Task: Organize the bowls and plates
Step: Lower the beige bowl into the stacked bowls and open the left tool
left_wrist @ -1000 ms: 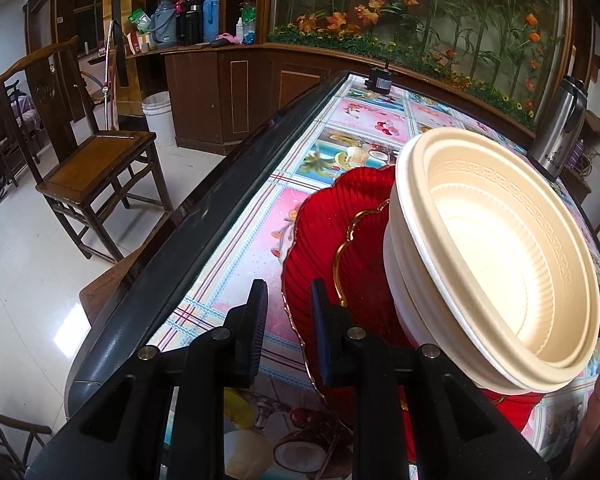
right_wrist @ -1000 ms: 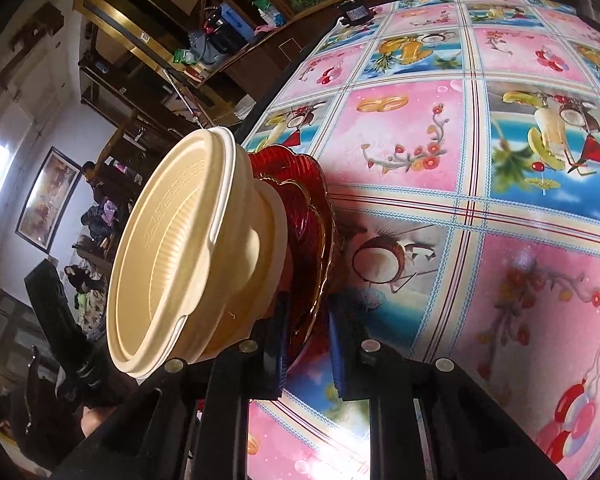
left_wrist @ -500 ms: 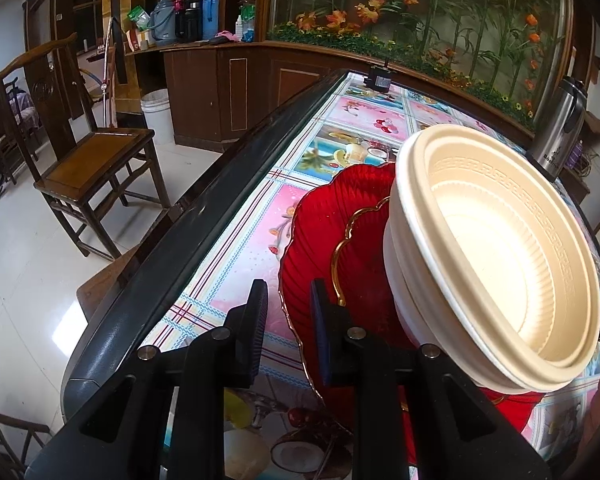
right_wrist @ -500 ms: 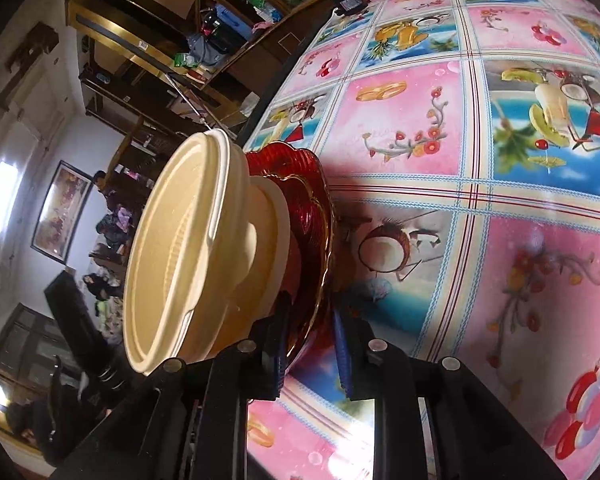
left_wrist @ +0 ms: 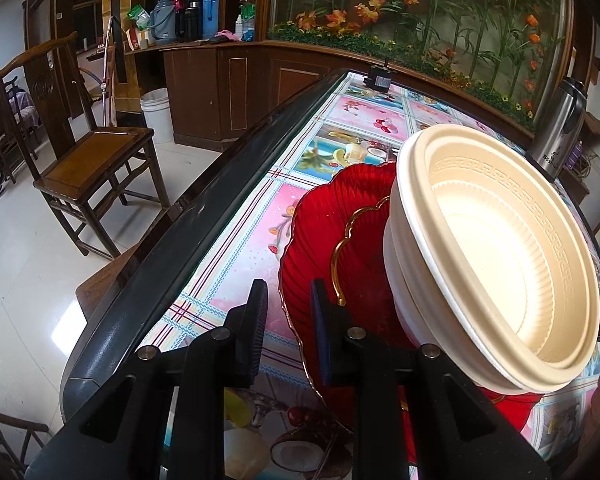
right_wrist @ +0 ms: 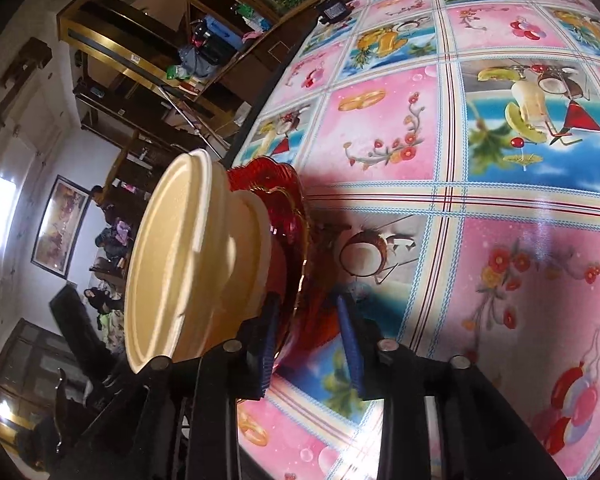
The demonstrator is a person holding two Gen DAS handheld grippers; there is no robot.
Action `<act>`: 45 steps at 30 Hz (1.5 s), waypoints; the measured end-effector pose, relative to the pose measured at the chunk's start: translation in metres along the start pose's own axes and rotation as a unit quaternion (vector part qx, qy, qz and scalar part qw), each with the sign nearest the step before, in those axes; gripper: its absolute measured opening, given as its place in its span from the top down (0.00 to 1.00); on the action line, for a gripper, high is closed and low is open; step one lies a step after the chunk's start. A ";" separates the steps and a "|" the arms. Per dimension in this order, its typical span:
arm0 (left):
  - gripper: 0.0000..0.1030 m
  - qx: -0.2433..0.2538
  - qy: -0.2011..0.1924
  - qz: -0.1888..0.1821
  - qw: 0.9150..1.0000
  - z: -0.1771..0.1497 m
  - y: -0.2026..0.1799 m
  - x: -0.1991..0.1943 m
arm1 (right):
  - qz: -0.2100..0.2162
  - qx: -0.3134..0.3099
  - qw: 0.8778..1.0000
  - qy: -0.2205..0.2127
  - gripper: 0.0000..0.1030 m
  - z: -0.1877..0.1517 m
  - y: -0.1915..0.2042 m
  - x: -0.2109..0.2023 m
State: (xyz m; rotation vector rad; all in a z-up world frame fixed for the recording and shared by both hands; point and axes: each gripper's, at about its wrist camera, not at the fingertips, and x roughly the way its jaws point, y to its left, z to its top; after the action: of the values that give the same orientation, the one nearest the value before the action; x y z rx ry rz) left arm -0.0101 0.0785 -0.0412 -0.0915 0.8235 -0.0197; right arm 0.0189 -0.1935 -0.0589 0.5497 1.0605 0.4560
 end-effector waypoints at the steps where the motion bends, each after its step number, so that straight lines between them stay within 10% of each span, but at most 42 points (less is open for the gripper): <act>1: 0.82 0.000 0.000 0.000 1.000 0.000 0.000 0.000 | 0.006 0.002 1.000 0.001 0.81 0.000 0.000 0.002; 27: 0.88 0.017 -0.008 -0.019 1.000 0.006 -0.026 -0.008 | -0.009 -0.021 0.999 -0.031 0.87 0.001 -0.002 -0.015; 45: 0.88 0.081 0.023 -0.078 0.993 0.020 -0.153 0.012 | -0.024 0.052 0.990 -0.128 0.87 0.000 -0.092 -0.114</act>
State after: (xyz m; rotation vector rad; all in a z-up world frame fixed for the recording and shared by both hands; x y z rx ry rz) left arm 0.0152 -0.0727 -0.0232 -0.0022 0.8562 -0.2357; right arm -0.0212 -0.3327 -0.0377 0.6549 0.8518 0.2791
